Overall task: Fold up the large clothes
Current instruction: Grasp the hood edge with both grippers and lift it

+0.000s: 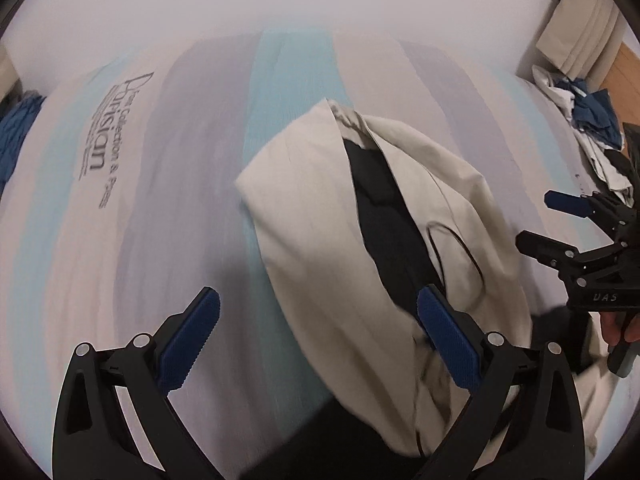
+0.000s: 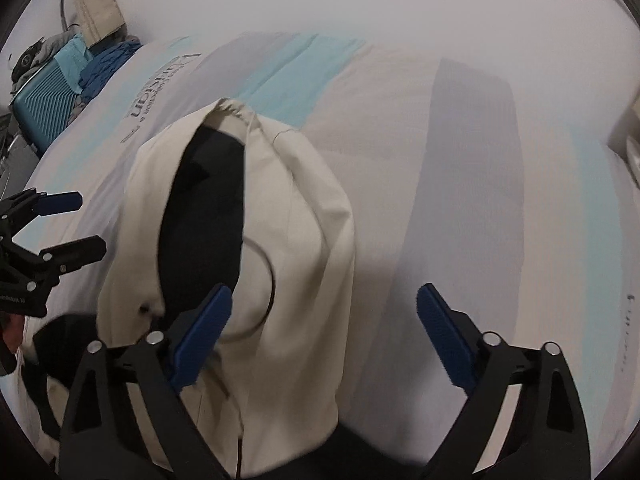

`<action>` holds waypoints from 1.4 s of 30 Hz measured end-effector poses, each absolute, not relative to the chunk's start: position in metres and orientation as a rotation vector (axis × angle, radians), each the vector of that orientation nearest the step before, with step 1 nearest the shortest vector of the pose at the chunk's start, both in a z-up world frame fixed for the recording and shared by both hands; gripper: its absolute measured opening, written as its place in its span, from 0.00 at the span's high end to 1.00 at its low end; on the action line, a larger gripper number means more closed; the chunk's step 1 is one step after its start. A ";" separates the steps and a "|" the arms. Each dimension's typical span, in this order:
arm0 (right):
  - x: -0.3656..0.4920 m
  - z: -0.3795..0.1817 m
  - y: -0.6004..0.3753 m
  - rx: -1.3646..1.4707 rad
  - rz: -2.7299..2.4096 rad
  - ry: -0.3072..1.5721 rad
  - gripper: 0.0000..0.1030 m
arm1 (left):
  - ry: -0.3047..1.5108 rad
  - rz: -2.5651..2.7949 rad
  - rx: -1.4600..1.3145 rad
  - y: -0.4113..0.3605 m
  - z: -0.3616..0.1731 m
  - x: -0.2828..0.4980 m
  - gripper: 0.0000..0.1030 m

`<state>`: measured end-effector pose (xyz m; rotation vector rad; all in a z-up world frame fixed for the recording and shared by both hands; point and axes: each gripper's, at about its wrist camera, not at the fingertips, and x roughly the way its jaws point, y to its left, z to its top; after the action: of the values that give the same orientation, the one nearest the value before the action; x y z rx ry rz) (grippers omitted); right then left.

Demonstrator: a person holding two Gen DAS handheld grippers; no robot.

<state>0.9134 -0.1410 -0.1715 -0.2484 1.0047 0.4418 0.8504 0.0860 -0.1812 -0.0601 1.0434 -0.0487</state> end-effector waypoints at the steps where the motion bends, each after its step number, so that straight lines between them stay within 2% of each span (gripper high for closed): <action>1: 0.922 -0.174 -0.139 -0.244 0.438 1.004 0.15 | 1.040 -0.048 -0.061 0.087 -0.182 0.856 0.06; 7: 0.957 -0.190 -0.132 -0.207 0.434 1.021 0.15 | 1.089 -0.019 -0.129 0.100 -0.201 0.884 0.06; 19: 0.992 -0.221 -0.108 -0.181 0.447 1.093 0.39 | 1.128 0.023 -0.195 0.120 -0.227 0.915 0.06; 22: 0.992 -0.227 -0.101 -0.198 0.444 1.109 0.50 | 1.134 0.019 -0.169 0.119 -0.233 0.920 0.09; 25: 0.989 -0.229 -0.095 -0.212 0.436 1.112 0.61 | 1.158 0.006 -0.178 0.117 -0.237 0.921 0.29; 27: 0.987 -0.230 -0.093 -0.222 0.429 1.115 0.74 | 1.160 -0.015 -0.189 0.117 -0.238 0.921 0.48; 28: 0.985 -0.229 -0.092 -0.225 0.427 1.113 0.76 | 1.150 -0.018 -0.175 0.114 -0.236 0.919 0.52; 29: 0.983 -0.228 -0.092 -0.230 0.427 1.111 0.81 | 1.133 -0.020 -0.155 0.111 -0.234 0.916 0.61; 33: 0.979 -0.217 -0.093 -0.224 0.426 1.098 0.88 | 1.095 -0.013 -0.093 0.104 -0.223 0.906 0.85; 36: 0.972 -0.204 -0.098 -0.210 0.418 1.073 0.89 | 1.073 -0.011 -0.081 0.107 -0.213 0.901 0.91; 42: 0.948 -0.171 -0.104 -0.228 0.419 0.999 0.93 | 1.026 -0.006 -0.063 0.103 -0.191 0.883 0.95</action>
<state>0.9479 -0.1037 -0.1714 -0.2276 0.9990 0.4192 0.8834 0.1027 -0.1911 -0.0634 1.0264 -0.0062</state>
